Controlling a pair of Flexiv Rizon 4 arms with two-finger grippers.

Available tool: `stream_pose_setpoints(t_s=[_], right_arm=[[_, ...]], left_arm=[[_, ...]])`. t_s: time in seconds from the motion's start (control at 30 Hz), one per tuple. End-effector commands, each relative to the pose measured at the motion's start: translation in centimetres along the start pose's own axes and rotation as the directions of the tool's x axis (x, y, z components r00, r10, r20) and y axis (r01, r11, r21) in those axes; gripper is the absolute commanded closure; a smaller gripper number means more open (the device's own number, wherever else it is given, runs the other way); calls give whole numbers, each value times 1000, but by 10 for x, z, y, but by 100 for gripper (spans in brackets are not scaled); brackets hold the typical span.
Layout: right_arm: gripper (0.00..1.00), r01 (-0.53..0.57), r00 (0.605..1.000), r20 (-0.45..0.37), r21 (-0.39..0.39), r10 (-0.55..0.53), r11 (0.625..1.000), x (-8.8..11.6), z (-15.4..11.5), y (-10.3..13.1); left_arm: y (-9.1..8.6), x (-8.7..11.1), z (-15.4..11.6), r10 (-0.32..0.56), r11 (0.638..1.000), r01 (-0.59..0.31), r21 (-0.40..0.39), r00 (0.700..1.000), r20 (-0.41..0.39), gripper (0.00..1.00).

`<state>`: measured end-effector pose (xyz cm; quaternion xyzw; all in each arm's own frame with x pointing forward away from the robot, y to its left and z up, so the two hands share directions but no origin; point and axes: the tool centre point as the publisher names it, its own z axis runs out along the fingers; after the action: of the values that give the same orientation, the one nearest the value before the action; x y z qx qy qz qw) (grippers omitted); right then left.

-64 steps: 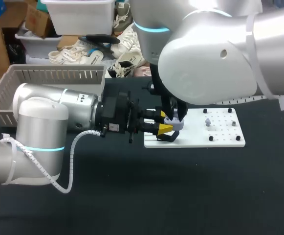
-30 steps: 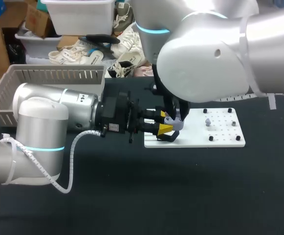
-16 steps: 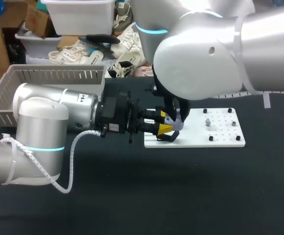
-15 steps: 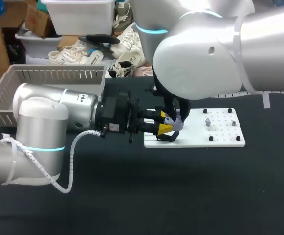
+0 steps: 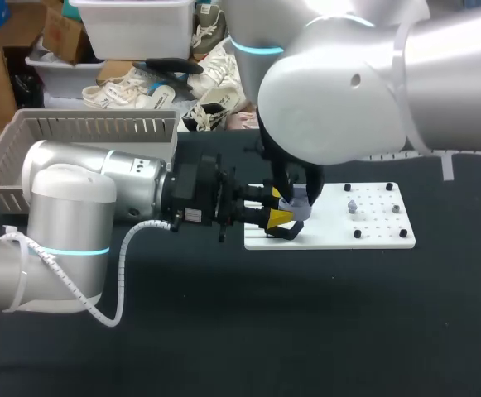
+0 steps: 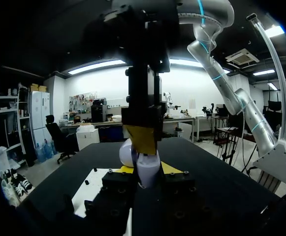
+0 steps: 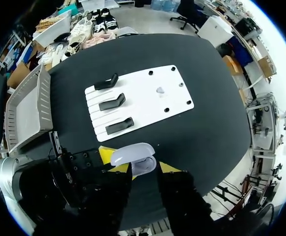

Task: Pick up each earbud case from the left stands, insert the matching earbuds, close the lid, and place the case in the box.

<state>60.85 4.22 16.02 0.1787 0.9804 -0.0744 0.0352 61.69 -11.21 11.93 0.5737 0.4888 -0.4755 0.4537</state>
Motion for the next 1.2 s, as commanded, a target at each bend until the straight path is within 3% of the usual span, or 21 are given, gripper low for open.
stream_pose_setpoints(t_s=[0.03, 0.37, 0.5, 0.7, 0.83, 1.2], right_arm=[[65, -6, 1000, 28, -29, 7, 1000, 7, -10, -8], [50, -97, 988, 102, -152, 113, 984, 7, -33, -41], [34, -110, 981, 136, -215, 142, 970, 2, -37, -52], [39, -115, 972, 164, -288, 168, 951, -11, -36, -64], [51, -120, 966, 178, -323, 185, 939, -24, -32, -70], [45, -96, 975, 154, -351, 158, 932, -56, -5, -78]], left_arm=[[-1, 0, 0, 1, 1000, -1, -4, 1000, 1, 100], [-1, 0, 0, 1, 1000, -1, -4, 1000, 1, 100], [-1, 0, 0, 1, 1000, -1, -4, 1000, 1, 100], [-1, 0, 0, 1, 1000, -1, -4, 1000, 1, 100], [-1, 0, 0, 1, 1000, -1, -4, 1000, 1, 100], [-1, 0, 0, 1, 1000, -1, -4, 1000, 1, 100]])
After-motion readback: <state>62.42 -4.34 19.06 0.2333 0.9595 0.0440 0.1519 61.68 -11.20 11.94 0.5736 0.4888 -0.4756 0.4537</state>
